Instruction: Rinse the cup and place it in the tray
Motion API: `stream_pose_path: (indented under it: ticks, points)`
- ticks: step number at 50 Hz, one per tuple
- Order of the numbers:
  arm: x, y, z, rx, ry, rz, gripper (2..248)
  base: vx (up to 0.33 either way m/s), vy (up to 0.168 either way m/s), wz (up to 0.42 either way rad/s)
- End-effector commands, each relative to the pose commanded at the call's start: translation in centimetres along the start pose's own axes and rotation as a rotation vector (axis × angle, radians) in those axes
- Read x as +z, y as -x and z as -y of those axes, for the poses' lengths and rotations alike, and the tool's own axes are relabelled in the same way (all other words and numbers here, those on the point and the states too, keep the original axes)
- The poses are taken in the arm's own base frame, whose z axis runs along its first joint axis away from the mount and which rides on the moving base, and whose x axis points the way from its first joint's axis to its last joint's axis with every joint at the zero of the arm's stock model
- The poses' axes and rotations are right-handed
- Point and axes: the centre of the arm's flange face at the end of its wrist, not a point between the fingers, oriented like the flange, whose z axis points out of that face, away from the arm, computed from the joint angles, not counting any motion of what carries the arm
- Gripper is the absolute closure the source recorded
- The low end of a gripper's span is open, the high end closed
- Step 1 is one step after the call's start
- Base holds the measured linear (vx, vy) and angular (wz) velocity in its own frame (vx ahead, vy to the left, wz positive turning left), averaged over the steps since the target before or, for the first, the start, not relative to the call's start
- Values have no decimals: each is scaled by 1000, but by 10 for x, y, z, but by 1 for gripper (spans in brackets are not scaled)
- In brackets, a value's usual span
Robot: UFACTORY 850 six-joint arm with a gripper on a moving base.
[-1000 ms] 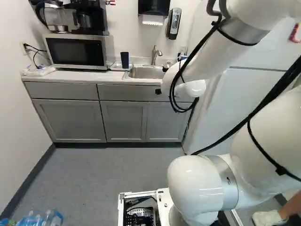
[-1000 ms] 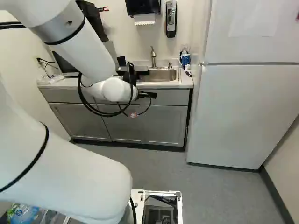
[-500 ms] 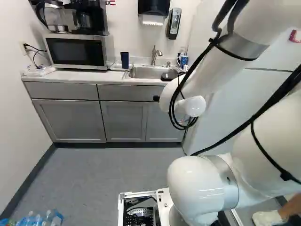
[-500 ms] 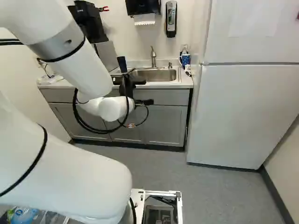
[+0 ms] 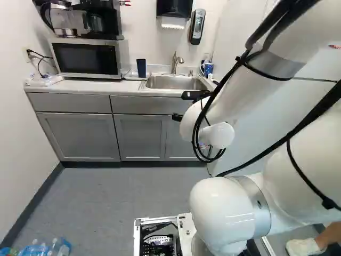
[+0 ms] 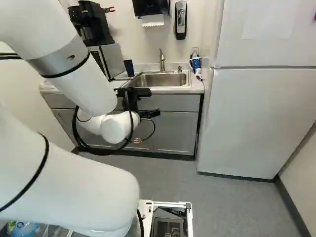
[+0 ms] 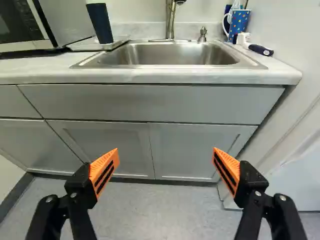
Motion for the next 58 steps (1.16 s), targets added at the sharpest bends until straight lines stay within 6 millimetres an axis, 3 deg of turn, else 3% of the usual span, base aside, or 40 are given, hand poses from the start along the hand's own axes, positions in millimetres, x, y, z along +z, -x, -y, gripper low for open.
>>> stream_pose_path:
  ticks: [25, 58]
  points:
    - [-11, 16, 3, -3, -12, -31, 3, 0, 0, 0]
    - [-12, 18, 3, -3, -13, -35, 3, 0, 0, 0]
